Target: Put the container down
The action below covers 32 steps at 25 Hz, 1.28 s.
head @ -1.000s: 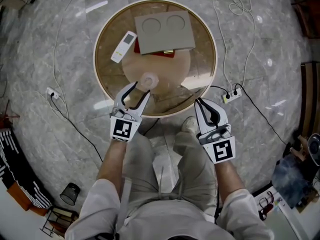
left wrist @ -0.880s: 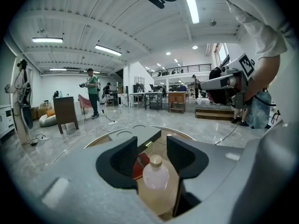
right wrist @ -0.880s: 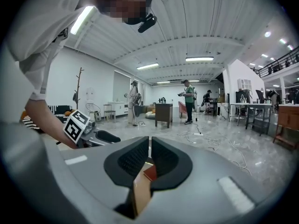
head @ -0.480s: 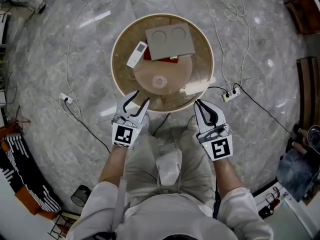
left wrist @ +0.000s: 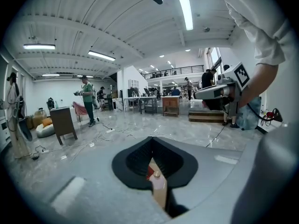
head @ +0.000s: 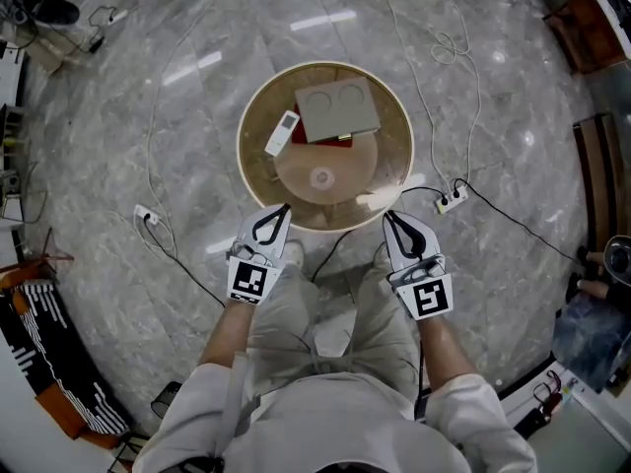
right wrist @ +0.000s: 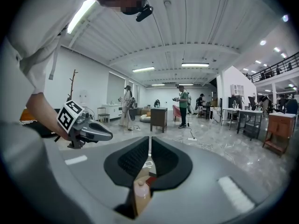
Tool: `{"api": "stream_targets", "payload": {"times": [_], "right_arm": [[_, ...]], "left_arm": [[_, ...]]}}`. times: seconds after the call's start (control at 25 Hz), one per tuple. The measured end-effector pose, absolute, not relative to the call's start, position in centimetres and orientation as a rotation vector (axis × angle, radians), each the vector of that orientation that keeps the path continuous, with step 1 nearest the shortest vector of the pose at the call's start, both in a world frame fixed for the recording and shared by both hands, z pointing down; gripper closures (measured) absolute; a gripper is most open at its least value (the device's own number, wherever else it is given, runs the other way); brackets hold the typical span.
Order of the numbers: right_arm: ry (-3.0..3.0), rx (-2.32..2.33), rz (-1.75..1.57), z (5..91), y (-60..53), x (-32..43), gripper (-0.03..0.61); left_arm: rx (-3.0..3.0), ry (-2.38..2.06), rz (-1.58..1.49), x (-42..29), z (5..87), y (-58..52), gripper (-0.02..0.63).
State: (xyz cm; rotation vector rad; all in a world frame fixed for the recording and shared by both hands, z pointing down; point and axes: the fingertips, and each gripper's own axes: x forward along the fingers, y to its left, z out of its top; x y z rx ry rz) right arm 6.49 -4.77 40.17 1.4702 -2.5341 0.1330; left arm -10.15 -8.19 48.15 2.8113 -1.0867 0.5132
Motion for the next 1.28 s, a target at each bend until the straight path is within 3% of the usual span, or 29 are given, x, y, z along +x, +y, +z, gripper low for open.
{"api": "stream_targets", "payload": {"times": [1.28], "right_arm": [[-2.480,1.474,0.118,37.8,-3.1,5.2,0.575]], "left_arm": [[2.865,-1.080,0.510,-12.0,42.5,-7.4,0.611]]}}
